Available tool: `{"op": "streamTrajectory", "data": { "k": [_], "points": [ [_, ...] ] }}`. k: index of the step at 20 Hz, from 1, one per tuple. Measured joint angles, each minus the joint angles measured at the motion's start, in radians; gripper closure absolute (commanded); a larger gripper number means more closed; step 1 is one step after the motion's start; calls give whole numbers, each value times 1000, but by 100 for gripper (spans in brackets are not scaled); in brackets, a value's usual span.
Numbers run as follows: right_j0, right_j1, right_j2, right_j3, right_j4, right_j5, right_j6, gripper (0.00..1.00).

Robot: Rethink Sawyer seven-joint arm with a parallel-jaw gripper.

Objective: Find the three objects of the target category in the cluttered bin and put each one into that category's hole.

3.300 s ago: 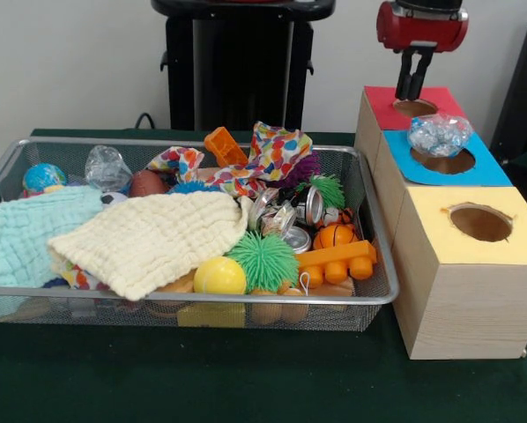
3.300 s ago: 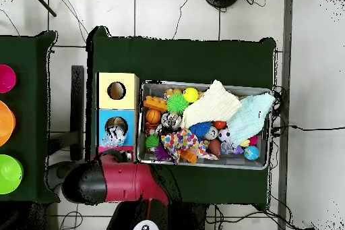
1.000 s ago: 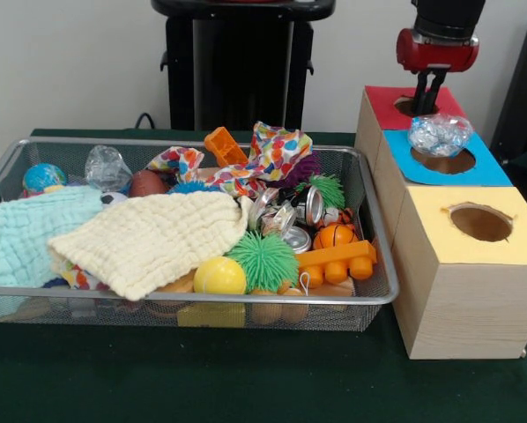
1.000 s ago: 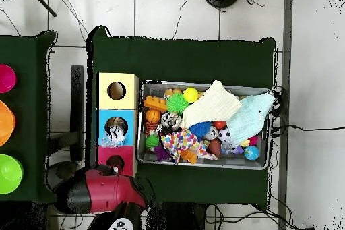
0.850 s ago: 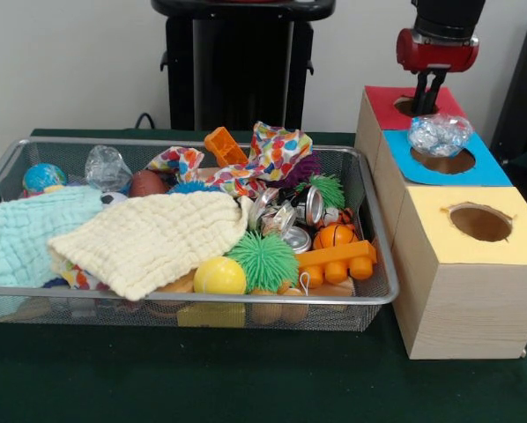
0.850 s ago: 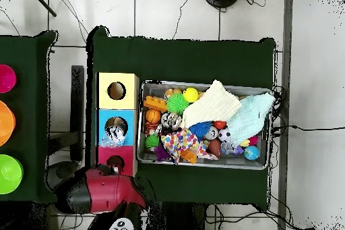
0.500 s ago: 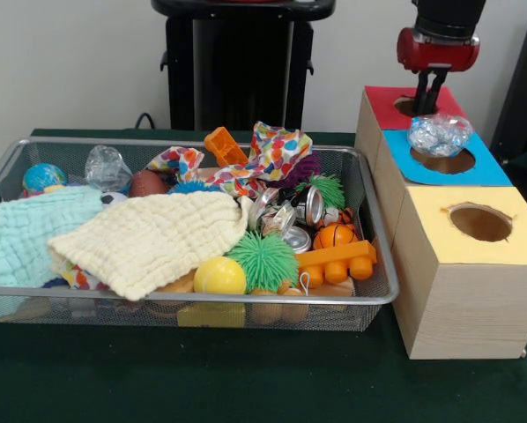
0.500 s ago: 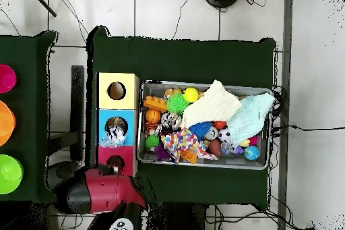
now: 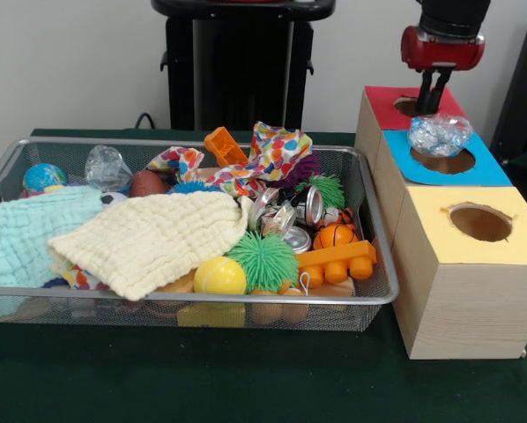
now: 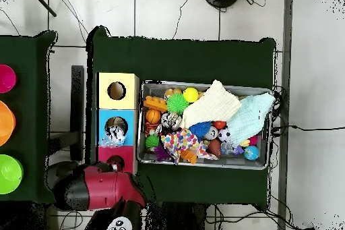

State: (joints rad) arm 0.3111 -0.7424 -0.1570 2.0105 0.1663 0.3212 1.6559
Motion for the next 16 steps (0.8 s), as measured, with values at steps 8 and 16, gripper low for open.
{"op": "streamTrajectory", "data": {
  "k": [8,16],
  "points": [
    [1,-4,-12,-21,0,59,0,100],
    [1,0,-13,-69,0,75,0,100]
  ]
}}
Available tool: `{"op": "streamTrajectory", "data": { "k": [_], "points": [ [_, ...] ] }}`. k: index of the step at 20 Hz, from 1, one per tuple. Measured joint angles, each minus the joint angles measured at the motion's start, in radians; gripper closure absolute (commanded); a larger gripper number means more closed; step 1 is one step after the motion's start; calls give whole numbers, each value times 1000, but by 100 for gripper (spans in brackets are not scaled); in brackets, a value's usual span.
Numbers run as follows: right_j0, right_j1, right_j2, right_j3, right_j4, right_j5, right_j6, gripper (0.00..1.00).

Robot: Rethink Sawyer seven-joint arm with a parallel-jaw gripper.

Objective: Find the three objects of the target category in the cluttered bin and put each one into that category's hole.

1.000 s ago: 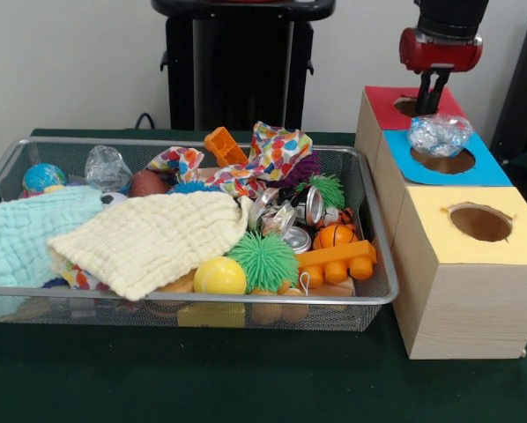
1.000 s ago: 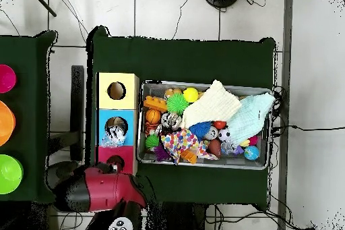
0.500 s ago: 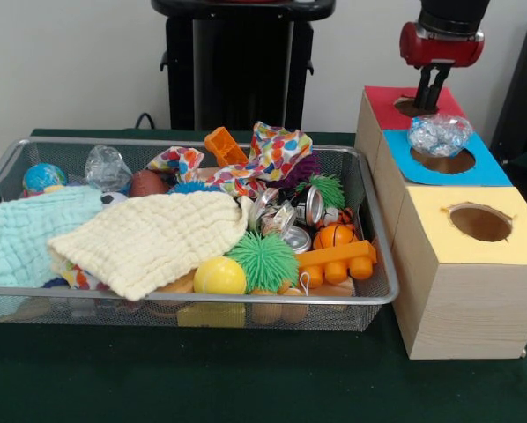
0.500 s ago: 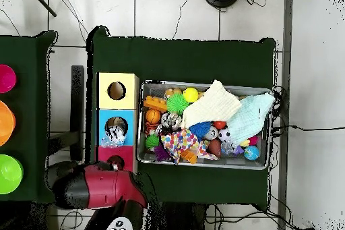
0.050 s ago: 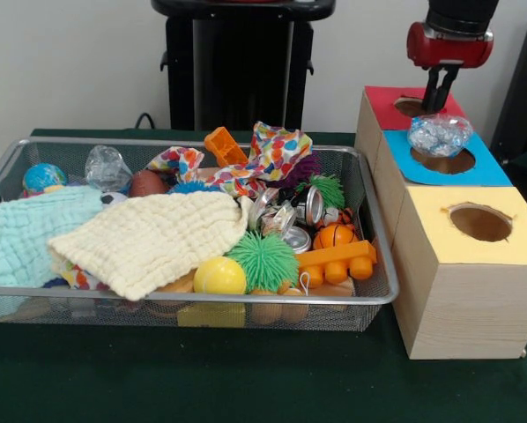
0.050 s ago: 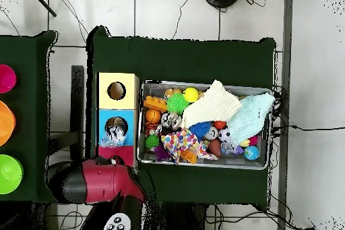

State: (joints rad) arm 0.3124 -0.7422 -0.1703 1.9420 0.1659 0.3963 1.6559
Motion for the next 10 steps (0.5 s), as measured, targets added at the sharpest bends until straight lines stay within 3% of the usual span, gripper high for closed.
{"op": "streamTrajectory", "data": {
  "k": [10],
  "points": [
    [-1,36,-1,-55,0,5,0,100]
  ]
}}
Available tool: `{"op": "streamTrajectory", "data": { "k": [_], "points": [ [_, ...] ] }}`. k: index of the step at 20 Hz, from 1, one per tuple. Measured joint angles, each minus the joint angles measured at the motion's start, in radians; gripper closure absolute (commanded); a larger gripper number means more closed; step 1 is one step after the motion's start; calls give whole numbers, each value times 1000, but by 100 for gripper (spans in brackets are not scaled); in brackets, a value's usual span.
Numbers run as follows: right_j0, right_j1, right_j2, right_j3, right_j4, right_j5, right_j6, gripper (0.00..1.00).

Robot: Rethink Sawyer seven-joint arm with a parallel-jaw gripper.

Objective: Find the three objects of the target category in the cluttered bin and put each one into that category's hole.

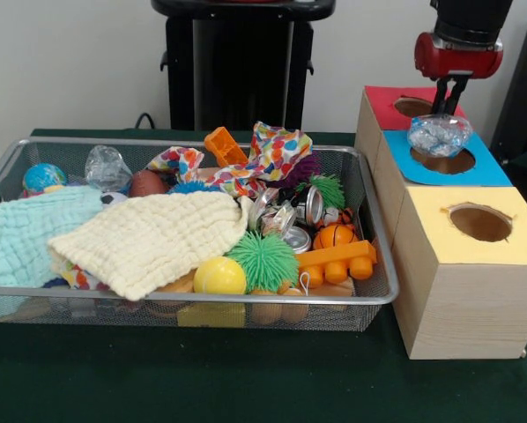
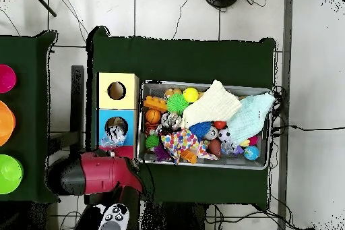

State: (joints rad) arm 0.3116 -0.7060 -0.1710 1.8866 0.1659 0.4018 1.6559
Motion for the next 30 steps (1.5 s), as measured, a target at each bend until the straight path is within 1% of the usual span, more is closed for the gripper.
{"op": "streamTrajectory", "data": {
  "k": [17,30],
  "points": [
    [-8,5,3,-13,2,29,0,100],
    [-10,29,-1,-70,-1,130,0,100]
  ]
}}
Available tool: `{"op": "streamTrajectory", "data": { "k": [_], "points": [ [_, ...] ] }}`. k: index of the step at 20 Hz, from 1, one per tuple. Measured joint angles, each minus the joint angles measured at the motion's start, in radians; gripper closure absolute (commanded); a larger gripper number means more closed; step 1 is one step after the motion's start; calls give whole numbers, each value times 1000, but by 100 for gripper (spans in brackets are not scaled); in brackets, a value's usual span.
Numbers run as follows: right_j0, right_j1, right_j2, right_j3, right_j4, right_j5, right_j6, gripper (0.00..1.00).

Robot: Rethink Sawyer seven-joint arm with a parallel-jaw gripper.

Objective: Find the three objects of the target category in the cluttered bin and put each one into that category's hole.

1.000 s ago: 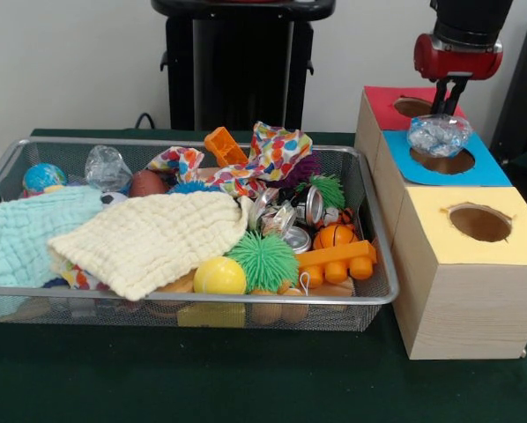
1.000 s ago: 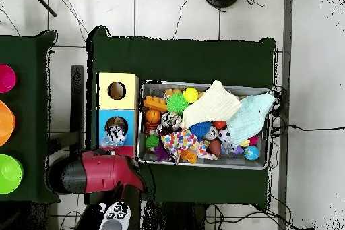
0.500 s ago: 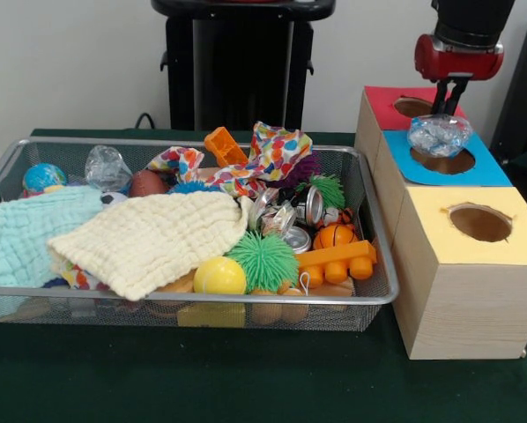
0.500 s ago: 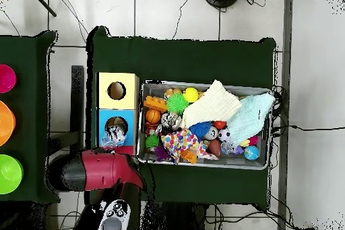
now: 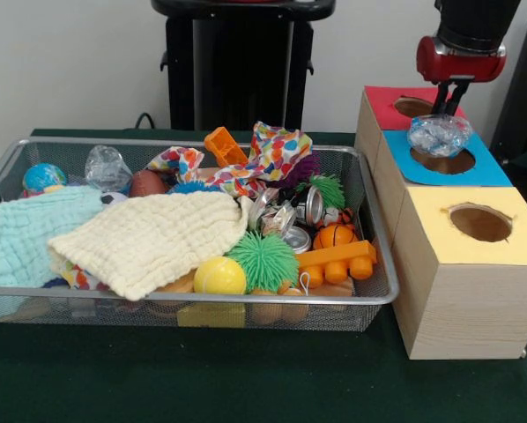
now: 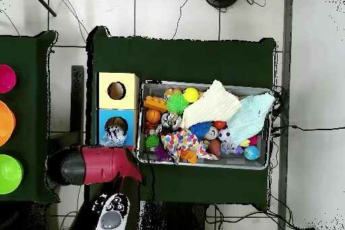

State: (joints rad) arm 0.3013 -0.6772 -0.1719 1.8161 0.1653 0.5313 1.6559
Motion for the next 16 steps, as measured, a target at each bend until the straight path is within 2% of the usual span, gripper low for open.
{"op": "streamTrajectory", "data": {
  "k": [16],
  "points": [
    [-22,10,-1,-61,0,27,0,100]
  ]
}}
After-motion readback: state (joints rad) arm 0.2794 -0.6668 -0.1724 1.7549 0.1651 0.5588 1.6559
